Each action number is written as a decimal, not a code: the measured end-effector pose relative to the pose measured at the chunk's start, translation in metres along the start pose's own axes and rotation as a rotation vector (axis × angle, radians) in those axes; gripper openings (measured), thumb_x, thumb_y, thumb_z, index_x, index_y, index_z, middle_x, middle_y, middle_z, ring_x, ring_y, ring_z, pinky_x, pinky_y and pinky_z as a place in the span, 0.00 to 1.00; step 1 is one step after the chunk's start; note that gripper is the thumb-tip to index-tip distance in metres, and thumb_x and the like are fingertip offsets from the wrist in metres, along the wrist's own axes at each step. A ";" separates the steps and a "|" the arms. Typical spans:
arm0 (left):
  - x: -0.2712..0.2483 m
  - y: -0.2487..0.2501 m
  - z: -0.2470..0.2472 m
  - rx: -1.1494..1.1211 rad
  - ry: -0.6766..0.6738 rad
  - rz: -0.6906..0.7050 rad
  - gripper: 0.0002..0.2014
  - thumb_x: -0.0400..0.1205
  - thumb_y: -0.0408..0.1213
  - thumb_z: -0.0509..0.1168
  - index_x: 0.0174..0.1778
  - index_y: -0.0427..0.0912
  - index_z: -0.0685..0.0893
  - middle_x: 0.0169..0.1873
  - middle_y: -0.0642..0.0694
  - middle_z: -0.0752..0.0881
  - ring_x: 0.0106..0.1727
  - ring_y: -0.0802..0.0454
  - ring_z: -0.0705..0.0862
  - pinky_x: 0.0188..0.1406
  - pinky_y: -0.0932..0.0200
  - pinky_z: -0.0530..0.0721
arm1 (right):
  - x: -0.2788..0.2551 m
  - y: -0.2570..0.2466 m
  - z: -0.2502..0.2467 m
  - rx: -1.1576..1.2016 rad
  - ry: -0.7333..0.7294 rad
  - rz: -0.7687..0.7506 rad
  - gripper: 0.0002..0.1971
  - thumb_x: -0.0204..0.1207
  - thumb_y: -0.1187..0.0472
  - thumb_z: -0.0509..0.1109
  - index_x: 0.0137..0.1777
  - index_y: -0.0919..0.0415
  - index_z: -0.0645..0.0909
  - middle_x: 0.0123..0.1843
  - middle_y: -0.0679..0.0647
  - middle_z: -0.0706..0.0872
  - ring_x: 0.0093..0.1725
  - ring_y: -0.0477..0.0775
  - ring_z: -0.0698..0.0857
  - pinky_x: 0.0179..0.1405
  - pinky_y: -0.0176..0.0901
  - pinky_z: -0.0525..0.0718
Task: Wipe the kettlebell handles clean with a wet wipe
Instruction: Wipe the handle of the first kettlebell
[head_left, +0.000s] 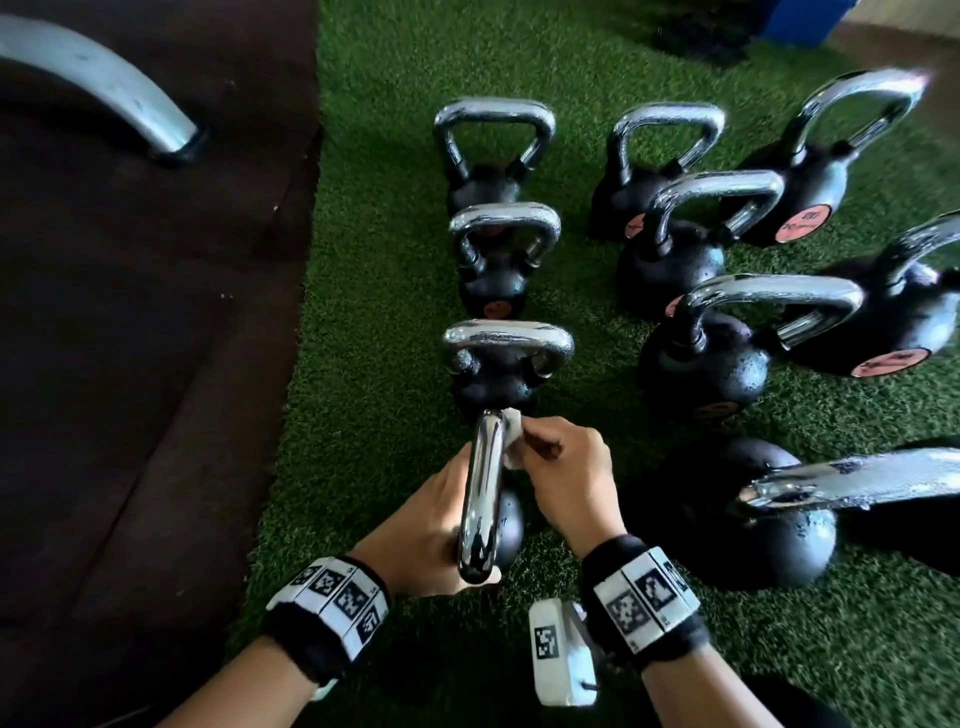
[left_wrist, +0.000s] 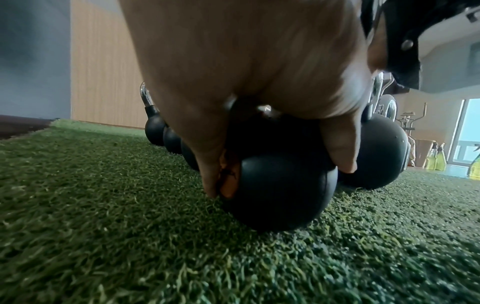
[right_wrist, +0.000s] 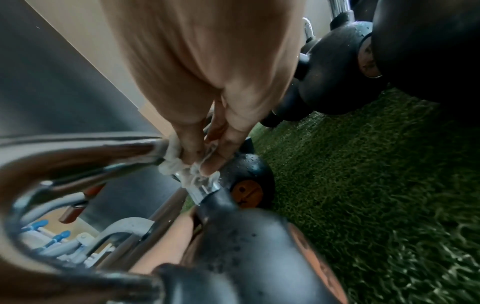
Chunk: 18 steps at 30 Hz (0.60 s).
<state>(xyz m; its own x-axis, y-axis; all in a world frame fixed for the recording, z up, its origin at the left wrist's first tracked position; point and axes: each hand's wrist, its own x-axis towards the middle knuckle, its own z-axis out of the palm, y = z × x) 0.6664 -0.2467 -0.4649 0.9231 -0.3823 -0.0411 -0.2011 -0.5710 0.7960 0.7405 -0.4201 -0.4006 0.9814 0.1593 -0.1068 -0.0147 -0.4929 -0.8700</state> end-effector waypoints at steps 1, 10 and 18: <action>0.002 0.000 -0.002 -0.022 0.008 0.026 0.62 0.67 0.36 0.84 0.90 0.41 0.49 0.85 0.55 0.64 0.83 0.59 0.69 0.83 0.64 0.66 | 0.002 0.000 0.000 0.001 -0.018 0.020 0.06 0.76 0.62 0.79 0.52 0.54 0.94 0.47 0.45 0.93 0.44 0.37 0.88 0.45 0.31 0.81; 0.007 -0.016 -0.010 -0.274 -0.052 -0.087 0.52 0.70 0.47 0.87 0.85 0.52 0.62 0.74 0.67 0.76 0.75 0.70 0.76 0.70 0.82 0.69 | -0.011 -0.017 -0.011 -0.020 -0.064 -0.359 0.07 0.77 0.65 0.77 0.46 0.53 0.94 0.44 0.41 0.90 0.44 0.38 0.90 0.43 0.32 0.87; 0.010 -0.021 -0.017 -0.256 -0.135 -0.225 0.40 0.71 0.54 0.83 0.78 0.56 0.74 0.71 0.66 0.82 0.74 0.70 0.78 0.71 0.79 0.72 | -0.010 -0.025 -0.008 0.118 -0.210 -0.131 0.17 0.66 0.70 0.84 0.38 0.43 0.92 0.42 0.45 0.94 0.42 0.46 0.93 0.47 0.50 0.92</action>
<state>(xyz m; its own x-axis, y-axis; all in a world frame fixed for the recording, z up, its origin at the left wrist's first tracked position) 0.6857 -0.2258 -0.4717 0.8799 -0.3699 -0.2982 0.1068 -0.4576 0.8827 0.7326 -0.4166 -0.3737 0.9156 0.3948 -0.0763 0.0757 -0.3557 -0.9315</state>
